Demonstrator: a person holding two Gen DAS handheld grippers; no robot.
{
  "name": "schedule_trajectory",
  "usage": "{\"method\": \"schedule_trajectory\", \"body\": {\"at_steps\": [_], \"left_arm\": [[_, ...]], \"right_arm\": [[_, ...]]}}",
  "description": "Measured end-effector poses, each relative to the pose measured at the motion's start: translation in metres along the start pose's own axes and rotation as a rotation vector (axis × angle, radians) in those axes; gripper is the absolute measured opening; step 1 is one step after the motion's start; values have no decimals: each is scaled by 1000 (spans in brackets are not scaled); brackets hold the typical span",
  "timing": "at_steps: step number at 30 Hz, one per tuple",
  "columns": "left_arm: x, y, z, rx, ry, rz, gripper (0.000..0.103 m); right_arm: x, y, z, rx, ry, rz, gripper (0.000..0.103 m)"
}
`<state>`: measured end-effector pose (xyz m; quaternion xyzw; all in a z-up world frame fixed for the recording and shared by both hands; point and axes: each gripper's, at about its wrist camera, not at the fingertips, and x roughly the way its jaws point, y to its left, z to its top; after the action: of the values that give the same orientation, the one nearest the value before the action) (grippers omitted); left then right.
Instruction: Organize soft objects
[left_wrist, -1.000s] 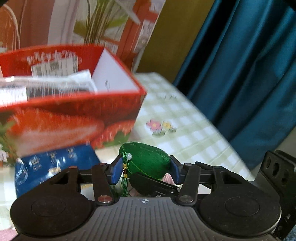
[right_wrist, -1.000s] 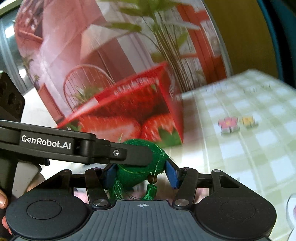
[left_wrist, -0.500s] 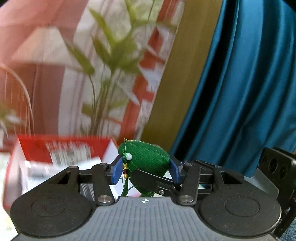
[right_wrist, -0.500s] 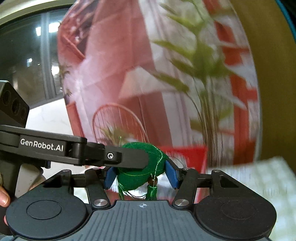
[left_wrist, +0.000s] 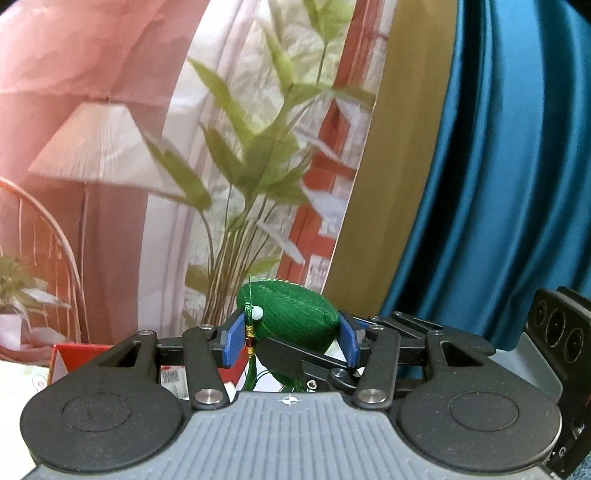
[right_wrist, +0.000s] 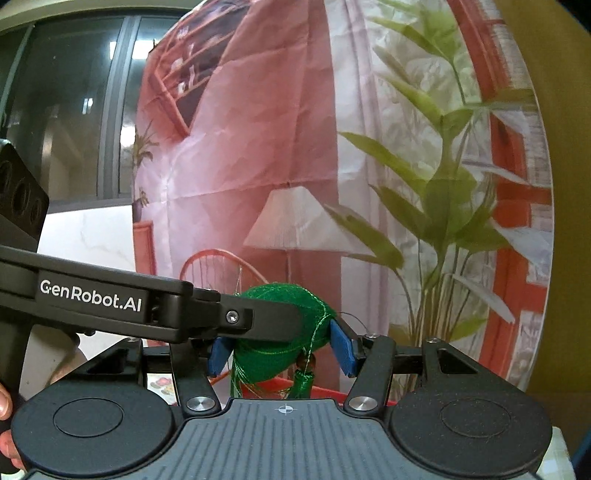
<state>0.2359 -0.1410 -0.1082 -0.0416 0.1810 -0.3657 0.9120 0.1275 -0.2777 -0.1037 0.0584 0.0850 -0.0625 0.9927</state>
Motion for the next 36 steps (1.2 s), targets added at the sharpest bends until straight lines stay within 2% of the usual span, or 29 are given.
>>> {"method": "schedule_trajectory", "body": {"at_steps": [12,20,29,36], "left_arm": [[57,28,-49,-78,186,-27,54],[80,25,-69,-60,273,-31,55],[59,30,-67,-36,254,35,55],[17,38,-65,-31,216,98,55]], "right_arm": [[33,-20,-68,55,163,-54,52],[34,-25,-105,90,245,-127,53],[20,-19,-120,105,243,-183,63],[-13,-12,-128,144,197,-203,63]]}}
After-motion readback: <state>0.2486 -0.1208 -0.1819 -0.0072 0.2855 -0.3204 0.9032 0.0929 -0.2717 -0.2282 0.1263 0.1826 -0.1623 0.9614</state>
